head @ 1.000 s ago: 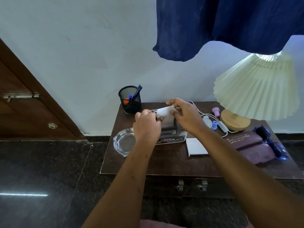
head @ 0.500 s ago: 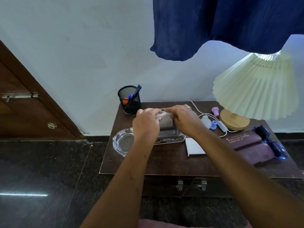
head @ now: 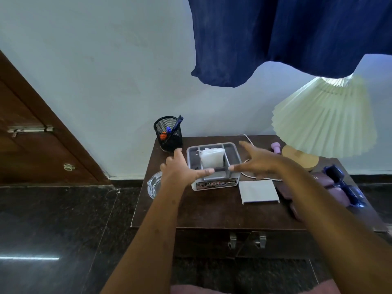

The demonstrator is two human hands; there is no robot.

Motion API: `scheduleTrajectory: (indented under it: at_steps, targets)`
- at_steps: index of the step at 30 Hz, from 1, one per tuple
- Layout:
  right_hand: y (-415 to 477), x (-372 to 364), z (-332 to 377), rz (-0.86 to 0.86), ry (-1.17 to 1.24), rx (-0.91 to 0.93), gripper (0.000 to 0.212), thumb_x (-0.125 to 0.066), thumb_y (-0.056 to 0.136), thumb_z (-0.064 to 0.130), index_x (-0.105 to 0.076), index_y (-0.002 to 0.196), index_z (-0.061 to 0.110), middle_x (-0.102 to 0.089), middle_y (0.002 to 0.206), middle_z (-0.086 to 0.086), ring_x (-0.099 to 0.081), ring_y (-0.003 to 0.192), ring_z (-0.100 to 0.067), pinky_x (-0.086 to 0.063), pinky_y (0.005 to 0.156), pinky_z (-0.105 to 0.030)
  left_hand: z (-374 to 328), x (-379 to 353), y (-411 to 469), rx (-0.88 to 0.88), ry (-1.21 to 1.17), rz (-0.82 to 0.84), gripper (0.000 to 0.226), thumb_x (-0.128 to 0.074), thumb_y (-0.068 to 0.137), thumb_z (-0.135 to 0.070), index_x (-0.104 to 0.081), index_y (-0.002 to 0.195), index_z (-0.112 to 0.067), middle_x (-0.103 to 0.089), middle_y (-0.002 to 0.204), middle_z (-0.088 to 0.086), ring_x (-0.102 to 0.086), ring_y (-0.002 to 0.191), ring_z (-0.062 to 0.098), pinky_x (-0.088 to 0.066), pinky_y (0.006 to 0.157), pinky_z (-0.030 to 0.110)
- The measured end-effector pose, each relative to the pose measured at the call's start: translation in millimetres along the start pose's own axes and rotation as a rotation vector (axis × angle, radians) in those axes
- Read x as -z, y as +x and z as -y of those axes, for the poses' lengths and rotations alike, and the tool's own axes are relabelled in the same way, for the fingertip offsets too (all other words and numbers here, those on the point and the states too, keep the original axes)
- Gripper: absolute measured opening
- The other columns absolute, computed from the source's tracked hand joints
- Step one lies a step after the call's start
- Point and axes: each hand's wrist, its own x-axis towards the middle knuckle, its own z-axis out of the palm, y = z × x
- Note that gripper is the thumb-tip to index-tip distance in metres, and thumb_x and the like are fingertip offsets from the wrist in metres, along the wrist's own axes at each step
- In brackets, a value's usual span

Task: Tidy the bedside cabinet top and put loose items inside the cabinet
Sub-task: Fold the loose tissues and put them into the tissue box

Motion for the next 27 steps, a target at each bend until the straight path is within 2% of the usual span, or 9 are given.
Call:
scheduleTrajectory:
  at_steps: [1, 3, 5, 7, 11, 15, 17, 19, 27]
  targets:
    - [-2, -4, -1, 0.076, 0.037, -0.017, 0.099, -0.076, 0.069, 0.051, -0.015, 0.146, 0.036, -0.051, 0.127, -0.002, -0.058, 0.101, -0.021, -0.049, 0.061, -0.02, 1, -1, 0, 0.026, -0.015, 0.051, 0.116, -0.075, 0.053, -0.069, -0.022, 0.143, -0.017, -0.039, 0.145, 0.014, -0.037, 0.131, 0.034, -0.037, 0.102, 0.045]
    - [-1, -17, -2, 0.114, 0.06, -0.015, 0.09, -0.076, 0.071, 0.044, -0.022, 0.143, 0.032, -0.052, 0.132, -0.005, -0.06, 0.102, -0.02, -0.057, 0.07, -0.029, 1, -2, -1, 0.078, -0.086, 0.118, 0.108, -0.079, 0.054, -0.062, -0.03, 0.136, -0.012, -0.045, 0.14, 0.013, -0.047, 0.123, 0.031, -0.044, 0.089, 0.041]
    - [3, -30, -2, 0.045, 0.072, -0.011, 0.081, -0.075, 0.074, 0.043, -0.031, 0.139, 0.025, -0.052, 0.132, -0.007, -0.059, 0.106, -0.02, -0.057, 0.079, -0.033, -1, -5, -2, 0.073, -0.1, 0.119, 0.091, -0.081, 0.057, -0.055, -0.042, 0.126, -0.009, -0.054, 0.128, 0.011, -0.053, 0.108, 0.025, -0.044, 0.077, 0.035]
    - [7, -37, -1, -0.053, 0.126, -0.011, 0.073, -0.073, 0.075, 0.043, -0.038, 0.135, 0.023, -0.055, 0.128, -0.005, -0.057, 0.104, -0.019, -0.054, 0.073, -0.029, -5, -9, -5, 0.02, -0.073, 0.048, 0.073, -0.082, 0.063, -0.045, -0.049, 0.118, -0.009, -0.06, 0.119, 0.01, -0.057, 0.103, 0.024, -0.044, 0.073, 0.032]
    - [22, -34, 1, -0.301, 0.22, 0.07, 0.056, -0.071, 0.078, 0.037, -0.047, 0.126, 0.021, -0.062, 0.121, -0.003, -0.056, 0.1, -0.017, -0.042, 0.079, -0.027, -15, -20, -9, -0.04, -0.205, -0.084, 0.052, -0.076, 0.074, -0.032, -0.05, 0.114, -0.012, -0.063, 0.114, 0.008, -0.061, 0.102, 0.025, -0.048, 0.078, 0.033]
    - [42, -35, 10, -0.442, 0.312, 0.069, 0.054, -0.063, 0.084, 0.043, -0.044, 0.128, 0.017, -0.06, 0.124, -0.007, -0.057, 0.109, -0.024, -0.043, 0.083, -0.027, -29, -20, 8, -0.11, -0.366, -0.237, 0.04, -0.07, 0.08, -0.025, -0.054, 0.116, -0.016, -0.066, 0.113, 0.004, -0.061, 0.106, 0.024, -0.047, 0.086, 0.031]
    - [50, -40, 12, -0.457, 0.376, 0.043, 0.06, -0.058, 0.086, 0.046, -0.038, 0.133, 0.015, -0.056, 0.128, -0.012, -0.056, 0.113, -0.029, -0.051, 0.089, -0.038, -38, -19, 22, -0.126, -0.399, -0.288, 0.039, -0.07, 0.081, -0.022, -0.056, 0.116, -0.017, -0.067, 0.112, 0.003, -0.061, 0.106, 0.023, -0.043, 0.083, 0.026]
    - [58, -43, 11, -0.456, 0.414, 0.024, 0.063, -0.056, 0.087, 0.047, -0.032, 0.137, 0.016, -0.054, 0.13, -0.014, -0.056, 0.114, -0.032, -0.053, 0.088, -0.049, -44, -23, 36, -0.108, -0.422, -0.303, 0.036, -0.071, 0.08, -0.022, -0.058, 0.114, -0.017, -0.069, 0.109, 0.003, -0.062, 0.104, 0.023, -0.04, 0.079, 0.023]
    - [96, -40, 2, -0.46, 0.372, 0.074, 0.055, -0.051, 0.092, 0.041, -0.031, 0.137, 0.016, -0.057, 0.123, -0.014, -0.057, 0.109, -0.033, -0.053, 0.086, -0.051, -45, -39, 79, 0.015, -0.468, -0.261, 0.029, -0.072, 0.079, -0.03, -0.062, 0.104, -0.019, -0.068, 0.104, 0.003, -0.063, 0.098, 0.026, -0.042, 0.075, 0.027]
